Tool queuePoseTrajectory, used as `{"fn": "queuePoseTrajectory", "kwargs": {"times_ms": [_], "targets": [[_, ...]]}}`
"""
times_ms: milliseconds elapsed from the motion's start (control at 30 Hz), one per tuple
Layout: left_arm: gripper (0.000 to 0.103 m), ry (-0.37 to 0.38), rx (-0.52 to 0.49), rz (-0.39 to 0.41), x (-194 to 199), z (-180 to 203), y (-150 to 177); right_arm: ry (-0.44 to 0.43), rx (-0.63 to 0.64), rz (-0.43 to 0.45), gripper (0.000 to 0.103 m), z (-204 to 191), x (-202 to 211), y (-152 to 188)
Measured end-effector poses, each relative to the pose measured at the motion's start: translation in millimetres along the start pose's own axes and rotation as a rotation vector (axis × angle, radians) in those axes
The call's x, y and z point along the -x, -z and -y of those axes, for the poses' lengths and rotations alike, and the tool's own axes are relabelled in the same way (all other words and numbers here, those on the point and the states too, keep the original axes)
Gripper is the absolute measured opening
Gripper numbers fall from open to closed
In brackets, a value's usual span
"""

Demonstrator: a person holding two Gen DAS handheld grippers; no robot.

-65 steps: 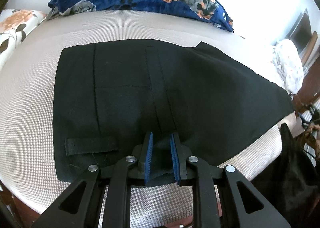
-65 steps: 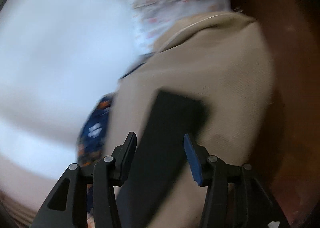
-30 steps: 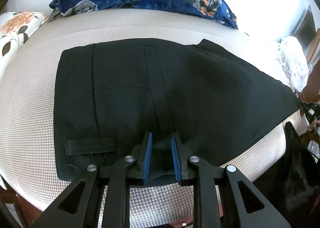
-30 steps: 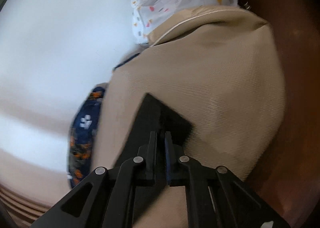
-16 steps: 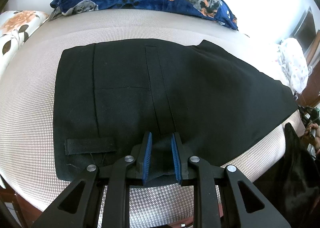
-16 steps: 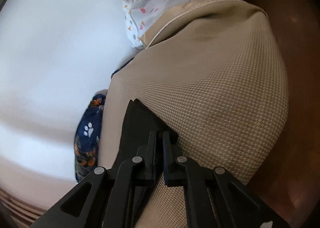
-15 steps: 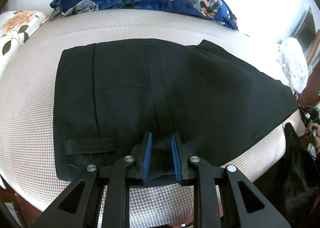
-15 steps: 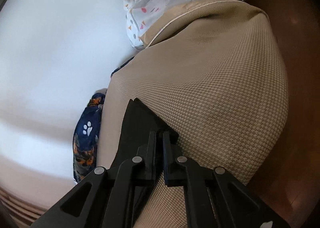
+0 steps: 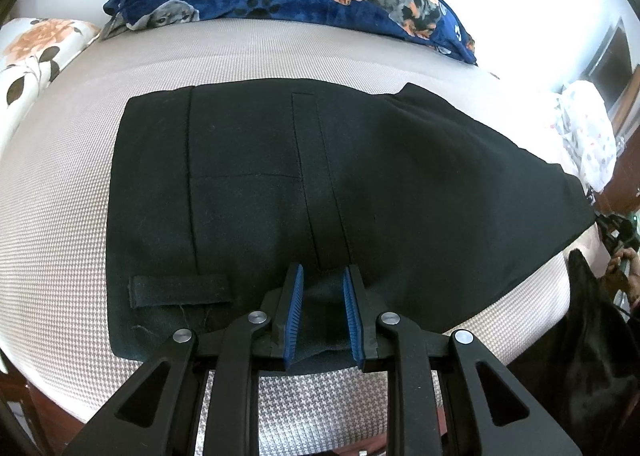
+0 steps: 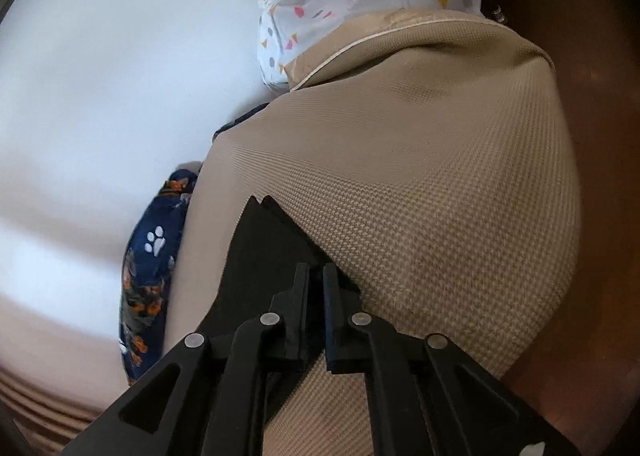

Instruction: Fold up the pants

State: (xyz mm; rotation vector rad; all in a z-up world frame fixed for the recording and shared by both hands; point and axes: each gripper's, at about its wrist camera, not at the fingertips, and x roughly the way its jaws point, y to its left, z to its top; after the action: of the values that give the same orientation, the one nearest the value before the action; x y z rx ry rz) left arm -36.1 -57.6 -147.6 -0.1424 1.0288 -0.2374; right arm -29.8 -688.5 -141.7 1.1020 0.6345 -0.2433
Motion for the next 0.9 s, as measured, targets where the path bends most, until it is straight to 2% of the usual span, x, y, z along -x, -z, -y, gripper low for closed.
{"fn": "queuePoseTrajectory", "kwargs": {"times_ms": [67, 133, 167, 200, 433, 500, 733, 833, 867, 900], "targets": [[0.023, 0.000, -0.003, 0.001, 0.3, -0.1, 0.4, -0.032, -0.045, 0.001, 0.012, 5.7, 3.2, 0.4], [0.023, 0.002, -0.001, -0.001, 0.5, -0.6, 0.0, -0.036, -0.054, 0.030, 0.023, 7.3, 12.5, -0.4], [0.023, 0.003, 0.000, -0.002, 0.5, -0.7, -0.4, -0.033, -0.054, 0.042, 0.036, 7.0, 15.8, -0.4], [0.023, 0.002, 0.001, 0.000, 0.7, -0.7, -0.2, -0.028, -0.054, 0.057, 0.042, 7.0, 19.7, -0.8], [0.023, 0.004, 0.001, 0.004, 1.1, -0.9, 0.8, -0.054, -0.026, 0.002, 0.043, 0.6, 9.7, 1.5], [0.023, 0.004, 0.003, 0.004, 1.2, -1.0, 1.1, -0.036, -0.009, 0.013, 0.044, -4.0, 7.0, 6.8], [0.023, 0.010, 0.001, 0.012, 2.8, -2.6, 4.2, -0.138, 0.003, -0.081, 0.044, -21.7, -18.9, 29.6], [0.023, 0.013, 0.000, 0.008, 3.4, -3.3, 3.5, -0.121, 0.015, -0.048, 0.041, -27.7, -25.7, 29.5], [0.023, 0.015, 0.001, 0.009, 3.6, -3.6, 3.7, -0.130, -0.012, -0.041, 0.034, -24.6, -27.4, 27.3], [0.023, 0.016, 0.000, 0.009, 4.1, -4.1, 3.6, -0.129, -0.052, -0.038, 0.022, -19.6, -29.6, 25.3]]}}
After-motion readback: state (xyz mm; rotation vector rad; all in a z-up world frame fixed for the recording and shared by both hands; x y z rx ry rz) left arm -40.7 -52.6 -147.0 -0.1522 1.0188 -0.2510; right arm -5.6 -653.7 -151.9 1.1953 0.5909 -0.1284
